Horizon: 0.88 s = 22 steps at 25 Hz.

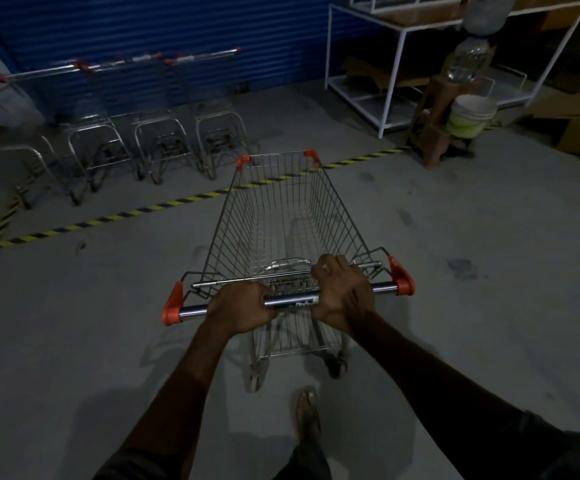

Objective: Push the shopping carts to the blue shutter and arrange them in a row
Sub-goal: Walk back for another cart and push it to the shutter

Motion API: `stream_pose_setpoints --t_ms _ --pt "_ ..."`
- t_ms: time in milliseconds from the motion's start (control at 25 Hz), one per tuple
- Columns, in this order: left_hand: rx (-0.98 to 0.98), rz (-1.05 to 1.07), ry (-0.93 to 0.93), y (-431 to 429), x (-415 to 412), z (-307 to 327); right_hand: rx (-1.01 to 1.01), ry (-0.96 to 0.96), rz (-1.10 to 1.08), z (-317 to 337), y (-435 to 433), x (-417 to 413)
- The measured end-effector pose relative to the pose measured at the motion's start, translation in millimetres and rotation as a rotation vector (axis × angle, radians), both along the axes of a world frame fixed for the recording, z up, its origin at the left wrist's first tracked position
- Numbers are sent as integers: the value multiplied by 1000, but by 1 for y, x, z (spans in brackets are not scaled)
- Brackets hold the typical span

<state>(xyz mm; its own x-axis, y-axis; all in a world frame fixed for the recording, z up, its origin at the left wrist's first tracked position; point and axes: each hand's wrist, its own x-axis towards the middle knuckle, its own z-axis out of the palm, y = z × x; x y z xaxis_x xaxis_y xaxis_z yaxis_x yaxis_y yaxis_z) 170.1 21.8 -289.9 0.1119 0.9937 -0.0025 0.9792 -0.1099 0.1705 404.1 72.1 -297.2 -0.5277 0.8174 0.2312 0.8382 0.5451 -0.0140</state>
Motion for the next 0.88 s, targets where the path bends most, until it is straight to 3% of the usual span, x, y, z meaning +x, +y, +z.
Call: stream_pose_setpoints --t_ms 280,480,640,880 --pt "166 -108 -27 139 -15 -1 -104 -46 -21 7 136 -15" --pt "143 -133 -38 229 -22 4 -182 0 -61 10 222 -24" --pt "98 -105 -109 300 -26 2 -235 -69 -145 19 294 -33" --pt "47 6 15 410 -20 10 -155 -93 -155 10 407 -33"
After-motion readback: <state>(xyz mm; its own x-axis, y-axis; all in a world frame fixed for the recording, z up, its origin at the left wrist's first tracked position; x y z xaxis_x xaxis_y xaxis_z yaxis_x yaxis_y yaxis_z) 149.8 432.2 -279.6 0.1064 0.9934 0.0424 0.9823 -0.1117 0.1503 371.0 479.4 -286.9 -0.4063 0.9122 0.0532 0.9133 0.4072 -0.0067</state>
